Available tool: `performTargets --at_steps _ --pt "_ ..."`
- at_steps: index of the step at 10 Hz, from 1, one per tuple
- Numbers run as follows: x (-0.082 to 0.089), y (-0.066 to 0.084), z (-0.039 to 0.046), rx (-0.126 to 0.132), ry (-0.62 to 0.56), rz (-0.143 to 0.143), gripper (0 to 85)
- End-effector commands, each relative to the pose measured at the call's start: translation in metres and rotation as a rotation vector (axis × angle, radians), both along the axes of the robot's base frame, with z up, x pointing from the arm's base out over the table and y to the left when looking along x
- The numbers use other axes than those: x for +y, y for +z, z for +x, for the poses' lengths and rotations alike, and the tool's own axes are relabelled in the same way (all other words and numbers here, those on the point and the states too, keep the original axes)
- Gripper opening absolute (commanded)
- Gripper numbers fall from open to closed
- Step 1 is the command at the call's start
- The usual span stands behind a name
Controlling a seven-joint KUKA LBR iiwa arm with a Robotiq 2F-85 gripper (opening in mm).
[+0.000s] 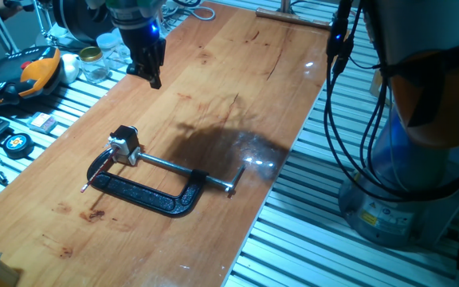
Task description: Sharpen the pencil with a pencil sharpener
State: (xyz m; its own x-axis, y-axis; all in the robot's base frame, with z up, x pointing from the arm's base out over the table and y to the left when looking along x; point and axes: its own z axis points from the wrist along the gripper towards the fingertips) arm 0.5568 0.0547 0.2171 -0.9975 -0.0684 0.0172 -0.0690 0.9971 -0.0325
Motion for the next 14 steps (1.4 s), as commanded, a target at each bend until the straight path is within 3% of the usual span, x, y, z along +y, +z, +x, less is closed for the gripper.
performTargets --at_steps 1,14 --pt "0.0007 0.0009 0.0003 -0.002 -0.003 0.000 0.0" --pt "0.0031 -0.0021 0.0029 -0.001 -0.015 0.003 0.0"
